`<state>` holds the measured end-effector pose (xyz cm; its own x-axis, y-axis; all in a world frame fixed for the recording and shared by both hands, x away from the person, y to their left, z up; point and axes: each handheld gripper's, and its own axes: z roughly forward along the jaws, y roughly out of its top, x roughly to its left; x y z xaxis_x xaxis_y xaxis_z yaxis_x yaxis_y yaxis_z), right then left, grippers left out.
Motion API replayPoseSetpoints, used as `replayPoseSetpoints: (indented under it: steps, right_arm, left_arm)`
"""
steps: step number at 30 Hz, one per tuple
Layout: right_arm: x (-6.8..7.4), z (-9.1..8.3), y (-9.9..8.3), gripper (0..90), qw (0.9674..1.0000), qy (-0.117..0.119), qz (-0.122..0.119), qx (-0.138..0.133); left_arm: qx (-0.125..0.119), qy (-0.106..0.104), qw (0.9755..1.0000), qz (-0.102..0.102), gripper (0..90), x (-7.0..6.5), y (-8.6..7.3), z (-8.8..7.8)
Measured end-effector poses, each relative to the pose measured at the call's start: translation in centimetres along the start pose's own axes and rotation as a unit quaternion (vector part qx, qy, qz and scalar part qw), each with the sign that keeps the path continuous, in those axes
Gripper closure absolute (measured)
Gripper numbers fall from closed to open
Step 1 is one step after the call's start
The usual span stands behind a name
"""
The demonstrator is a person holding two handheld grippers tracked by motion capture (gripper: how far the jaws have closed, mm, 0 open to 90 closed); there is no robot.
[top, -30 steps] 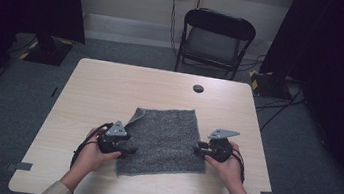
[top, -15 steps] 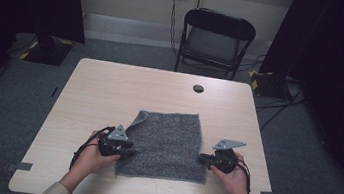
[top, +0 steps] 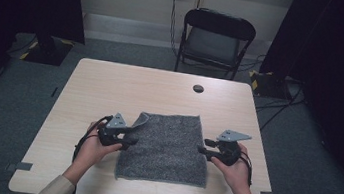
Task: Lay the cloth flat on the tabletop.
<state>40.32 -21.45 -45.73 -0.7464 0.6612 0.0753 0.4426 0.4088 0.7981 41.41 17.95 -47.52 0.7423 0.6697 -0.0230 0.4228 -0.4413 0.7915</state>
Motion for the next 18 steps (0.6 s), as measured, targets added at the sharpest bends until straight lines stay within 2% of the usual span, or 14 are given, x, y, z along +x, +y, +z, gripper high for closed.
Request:
replayPoseSetpoints:
  steps: [3,4,5,6,8,9,10,12,13,16,18]
  right_arm:
    - [0.4,0.9,0.2,57.3,0.9999,0.013,-0.004,0.006]
    - [0.9,1.7,0.2,57.2,0.9996,0.023,-0.011,0.013]
    - [1.1,2.1,0.2,57.3,0.9994,0.028,-0.012,0.015]
    - [1.3,2.4,0.1,57.3,0.9993,0.03,-0.014,0.019]
    - [1.6,3.0,-0.2,57.3,0.9989,0.037,-0.018,0.024]
    - [1.7,3.1,-0.3,57.3,0.9988,0.038,-0.017,0.026]
    - [1.8,3.3,-0.4,57.2,0.9987,0.039,-0.017,0.028]
    - [1.8,3.4,-0.4,57.2,0.9986,0.041,-0.017,0.03]
    - [1.9,3.4,-0.5,57.1,0.9985,0.041,-0.019,0.03]
    - [1.9,3.4,-0.7,55.8,0.9983,0.039,-0.022,0.036]
    - [1.8,3.3,-0.9,54.4,0.9983,0.036,-0.022,0.04]
  left_arm:
    - [0.007,0.008,0.9999,-0.002,49.0,0.7,0.1,0.4]
    - [0.008,0.026,0.9996,-0.002,49.2,1.3,0.3,0.8]
    - [0.008,0.026,0.9996,-0.002,49.4,1.3,0.3,0.8]
    - [0.017,0.039,0.9991,0.002,49.7,2.1,0.6,1.1]
    - [0.018,0.043,0.9989,0.002,52.8,2.4,0.7,1.3]
    - [0.023,0.042,0.9988,-0.013,56.2,3.2,0.6,1.6]
    - [0.025,0.043,0.9986,-0.017,57.8,3.5,0.5,1.8]
    - [0.031,0.043,0.9984,-0.018,66.7,3.7,0.5,2.0]
    - [0.035,0.043,0.9983,-0.021,66.7,3.9,0.4,2.2]
    - [0.044,0.046,0.9979,-0.01,68.6,4.1,0.2,3.0]
    - [0.037,0.044,0.9982,-0.014,68.5,4.2,0.2,3.3]
